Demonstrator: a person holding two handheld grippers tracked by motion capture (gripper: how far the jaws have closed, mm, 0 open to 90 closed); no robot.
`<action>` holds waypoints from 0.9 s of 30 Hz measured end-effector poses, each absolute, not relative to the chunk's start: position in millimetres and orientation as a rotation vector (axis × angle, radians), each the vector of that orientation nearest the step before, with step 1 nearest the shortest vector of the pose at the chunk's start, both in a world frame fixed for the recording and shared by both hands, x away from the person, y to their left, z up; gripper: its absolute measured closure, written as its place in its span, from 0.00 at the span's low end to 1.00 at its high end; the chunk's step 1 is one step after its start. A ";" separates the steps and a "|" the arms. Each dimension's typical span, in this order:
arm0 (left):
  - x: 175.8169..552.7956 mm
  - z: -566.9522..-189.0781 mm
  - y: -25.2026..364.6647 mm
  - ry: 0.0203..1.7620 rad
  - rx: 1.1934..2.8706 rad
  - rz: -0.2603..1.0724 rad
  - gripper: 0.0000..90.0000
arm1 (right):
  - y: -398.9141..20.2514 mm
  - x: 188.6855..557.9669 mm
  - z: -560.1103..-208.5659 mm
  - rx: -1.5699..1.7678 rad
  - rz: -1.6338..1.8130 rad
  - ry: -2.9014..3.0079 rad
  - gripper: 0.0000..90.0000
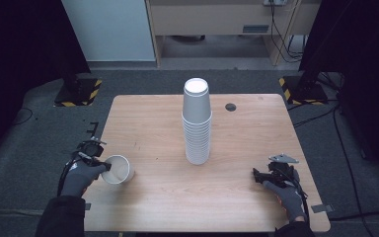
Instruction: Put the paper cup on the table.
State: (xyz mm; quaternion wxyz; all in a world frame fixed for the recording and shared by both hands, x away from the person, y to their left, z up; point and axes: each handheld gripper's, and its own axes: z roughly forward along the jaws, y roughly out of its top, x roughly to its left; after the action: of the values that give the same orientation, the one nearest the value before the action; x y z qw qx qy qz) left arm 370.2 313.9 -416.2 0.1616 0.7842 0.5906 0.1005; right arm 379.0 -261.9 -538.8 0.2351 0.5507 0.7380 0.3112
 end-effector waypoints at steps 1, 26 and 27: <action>371.8 -414.9 312.9 1.698 2.248 0.280 0.96 | -262.0 378.9 -538.7 1.512 0.853 2.027 0.08; 383.2 -421.0 318.0 1.736 2.228 0.228 0.83 | -261.9 379.0 -538.8 1.511 0.854 2.026 0.08; 382.2 -420.0 318.7 1.726 2.206 0.241 0.79 | -262.0 379.0 -538.6 1.514 0.854 2.028 0.08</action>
State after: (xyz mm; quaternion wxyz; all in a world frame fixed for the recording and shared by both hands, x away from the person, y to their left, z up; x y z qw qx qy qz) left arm 382.2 318.7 -420.0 0.1645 0.7741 0.6055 0.0847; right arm 379.0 -262.0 -538.6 0.2335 0.5511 0.7383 0.3108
